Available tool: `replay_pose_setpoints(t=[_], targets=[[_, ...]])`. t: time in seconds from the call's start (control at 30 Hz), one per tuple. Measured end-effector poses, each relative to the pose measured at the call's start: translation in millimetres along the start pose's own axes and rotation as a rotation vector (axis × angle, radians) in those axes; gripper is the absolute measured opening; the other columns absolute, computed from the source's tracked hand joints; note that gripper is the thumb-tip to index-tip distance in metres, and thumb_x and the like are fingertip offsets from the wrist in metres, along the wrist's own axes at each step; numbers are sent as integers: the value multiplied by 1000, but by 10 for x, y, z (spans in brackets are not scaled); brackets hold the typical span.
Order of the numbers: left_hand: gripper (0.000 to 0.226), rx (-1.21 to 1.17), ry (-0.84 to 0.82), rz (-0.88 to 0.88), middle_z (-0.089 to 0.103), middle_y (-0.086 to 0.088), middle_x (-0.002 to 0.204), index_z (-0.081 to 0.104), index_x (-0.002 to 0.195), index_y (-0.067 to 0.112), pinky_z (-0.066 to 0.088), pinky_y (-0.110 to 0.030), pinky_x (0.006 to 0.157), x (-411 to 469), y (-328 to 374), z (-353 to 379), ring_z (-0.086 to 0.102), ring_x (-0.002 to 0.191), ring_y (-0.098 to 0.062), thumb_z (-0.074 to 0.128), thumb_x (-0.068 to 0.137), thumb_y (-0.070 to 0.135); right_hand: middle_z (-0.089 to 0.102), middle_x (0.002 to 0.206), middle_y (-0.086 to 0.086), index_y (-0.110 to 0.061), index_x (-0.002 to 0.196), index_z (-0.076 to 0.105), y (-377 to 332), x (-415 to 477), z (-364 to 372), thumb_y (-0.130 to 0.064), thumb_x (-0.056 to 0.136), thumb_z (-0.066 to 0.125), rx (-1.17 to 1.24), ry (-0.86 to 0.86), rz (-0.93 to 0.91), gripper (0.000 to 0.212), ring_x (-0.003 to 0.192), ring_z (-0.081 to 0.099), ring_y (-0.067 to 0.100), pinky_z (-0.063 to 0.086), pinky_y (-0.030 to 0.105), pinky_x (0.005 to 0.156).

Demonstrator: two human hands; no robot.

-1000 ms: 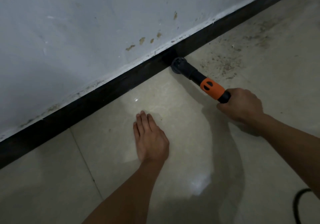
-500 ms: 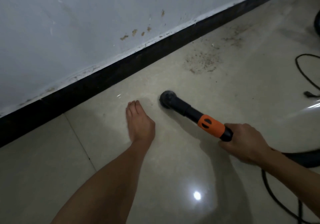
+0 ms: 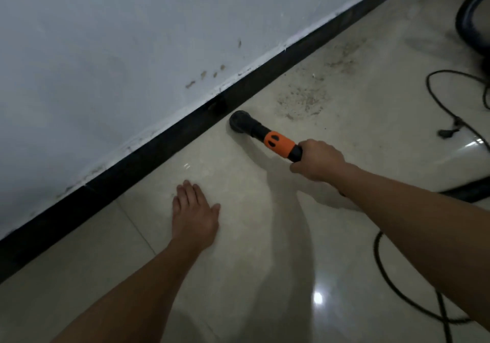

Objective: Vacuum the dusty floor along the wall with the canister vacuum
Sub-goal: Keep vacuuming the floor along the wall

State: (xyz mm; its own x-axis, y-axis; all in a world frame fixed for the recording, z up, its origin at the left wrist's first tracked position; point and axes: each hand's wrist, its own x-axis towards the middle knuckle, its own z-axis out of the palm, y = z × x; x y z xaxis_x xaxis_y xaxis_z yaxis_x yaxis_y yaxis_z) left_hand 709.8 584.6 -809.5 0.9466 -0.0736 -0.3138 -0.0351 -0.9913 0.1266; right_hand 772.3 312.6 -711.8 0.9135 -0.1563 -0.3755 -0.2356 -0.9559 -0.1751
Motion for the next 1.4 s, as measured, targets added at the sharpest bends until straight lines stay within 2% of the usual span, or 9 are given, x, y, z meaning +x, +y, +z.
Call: replay_pose_setpoints(t=[0.23, 0.4, 0.5, 0.67, 0.77, 0.93, 1.1, 1.27, 1.4], targets=[[82, 32, -238, 40, -22, -22, 156, -12, 149, 0, -2, -43, 119, 42, -78, -286, -16, 145, -36, 29, 100, 50, 57, 75, -5, -30, 84, 52, -30, -528, -57, -37, 71, 66, -178, -122, -182, 20, 69, 56, 19, 33, 24, 52], [93, 83, -350, 48, -22, -26, 154, -14, 147, -5, 4, -45, 119, 146, -37, -427, -16, 144, -42, 40, 97, 51, 59, 80, -3, -27, 92, 54, 3, -238, -208, -34, 78, 68, -133, -87, -44, 21, 72, 58, 19, 42, 25, 61], [97, 172, -456, 57, -22, -31, 152, -13, 146, -8, 8, -48, 118, 206, -10, -560, -14, 143, -47, 48, 95, 48, 58, 75, -5, -27, 94, 56, 205, -169, -279, -36, 77, 70, -85, -86, 7, 23, 66, 58, 16, 40, 24, 55], [88, 275, -631, -29, 5, -27, 157, 12, 150, -1, 22, -43, 116, 524, 304, -854, 10, 145, -41, 46, 93, 57, 54, 70, -10, -31, 88, 54, 1013, -560, -302, -37, 76, 66, -48, -76, 96, 19, 65, 56, 15, 35, 23, 51], [76, 140, -493, -38, 11, -24, 156, 21, 149, 4, 26, -43, 114, 699, 711, -779, 20, 142, -37, 41, 96, 54, 53, 65, -12, -31, 81, 54, 1578, -879, -192, -41, 73, 63, -20, -6, 214, 16, 61, 54, 14, 31, 22, 49], [74, -13, -178, -22, -3, -31, 156, 8, 151, -1, 11, -47, 117, 693, 1722, -264, 0, 144, -46, 31, 99, 48, 55, 57, -10, -26, 67, 49, 2289, -1326, 121, -44, 73, 66, 142, 45, 342, 25, 51, 49, 8, 27, 21, 46], [62, -106, 112, -48, 8, -32, 155, 20, 149, -3, 4, -48, 118, 773, 2162, 54, 5, 144, -44, 36, 100, 32, 52, 55, -8, -31, 74, 48, 2766, -1833, 346, -53, 75, 67, 70, -5, 351, 29, 59, 61, 15, 31, 27, 48], [58, -148, 239, -87, 15, -29, 155, 26, 147, -3, 6, -47, 119, 806, 2253, 194, 9, 145, -40, 38, 99, 26, 65, 63, 2, -28, 73, 51, 3083, -1720, 341, -48, 73, 71, 70, 127, 396, 29, 64, 65, 29, 33, 29, 52], [58, -149, 250, -101, 15, -28, 155, 27, 147, -2, 6, -47, 118, 802, 2248, 190, 10, 146, -39, 37, 99, 27, 52, 56, -5, -24, 68, 52, 3292, -1272, 63, -39, 74, 71, 215, 222, 481, 25, 52, 50, 23, 29, 26, 49]])
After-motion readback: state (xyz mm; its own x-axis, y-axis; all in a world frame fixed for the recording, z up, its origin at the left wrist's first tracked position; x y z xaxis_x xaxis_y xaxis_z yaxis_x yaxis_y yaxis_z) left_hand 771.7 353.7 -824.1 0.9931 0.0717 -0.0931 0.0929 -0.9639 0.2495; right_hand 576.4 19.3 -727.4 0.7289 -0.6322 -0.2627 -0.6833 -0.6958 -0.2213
